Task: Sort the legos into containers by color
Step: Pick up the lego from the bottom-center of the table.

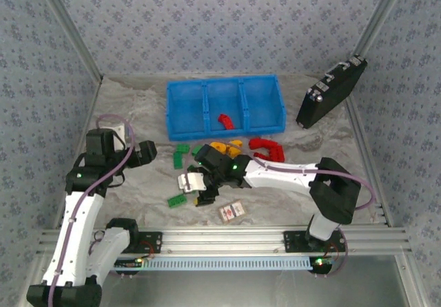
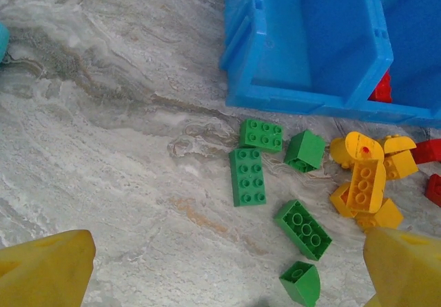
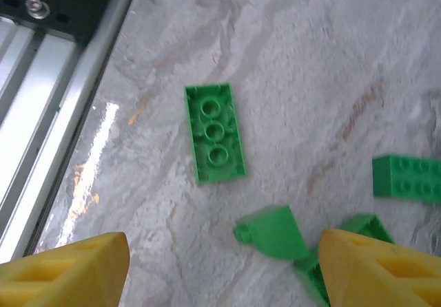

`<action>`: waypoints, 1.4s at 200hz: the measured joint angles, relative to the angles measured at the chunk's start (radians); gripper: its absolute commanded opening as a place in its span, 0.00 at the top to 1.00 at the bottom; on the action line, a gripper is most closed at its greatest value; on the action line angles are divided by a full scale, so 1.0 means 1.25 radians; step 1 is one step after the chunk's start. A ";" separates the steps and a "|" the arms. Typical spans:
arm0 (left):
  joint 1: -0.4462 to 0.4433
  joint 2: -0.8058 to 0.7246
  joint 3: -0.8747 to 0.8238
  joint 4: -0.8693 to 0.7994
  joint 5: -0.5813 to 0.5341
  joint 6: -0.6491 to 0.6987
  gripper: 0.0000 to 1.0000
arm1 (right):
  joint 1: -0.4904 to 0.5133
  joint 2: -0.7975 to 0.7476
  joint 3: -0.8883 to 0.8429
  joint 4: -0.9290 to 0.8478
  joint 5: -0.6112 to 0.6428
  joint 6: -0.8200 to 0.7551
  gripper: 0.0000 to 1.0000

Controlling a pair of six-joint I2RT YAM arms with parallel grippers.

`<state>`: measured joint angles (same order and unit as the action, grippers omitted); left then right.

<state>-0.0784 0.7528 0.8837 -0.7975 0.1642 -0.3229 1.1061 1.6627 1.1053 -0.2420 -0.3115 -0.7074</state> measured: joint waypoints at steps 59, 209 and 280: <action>0.009 -0.044 -0.025 0.011 0.007 0.009 0.00 | 0.074 0.083 -0.006 0.111 0.000 -0.042 0.25; 0.026 -0.017 -0.085 0.033 0.041 0.004 0.00 | 0.067 0.230 0.044 0.173 0.016 -0.029 0.33; 0.027 0.041 -0.085 0.053 0.042 0.007 0.00 | 0.050 0.269 0.111 0.160 0.015 -0.009 0.46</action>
<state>-0.0452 0.8043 0.7773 -0.7311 0.2173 -0.3141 1.1690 1.9995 1.2446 -0.0418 -0.2924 -0.7189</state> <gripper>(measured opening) 0.999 0.529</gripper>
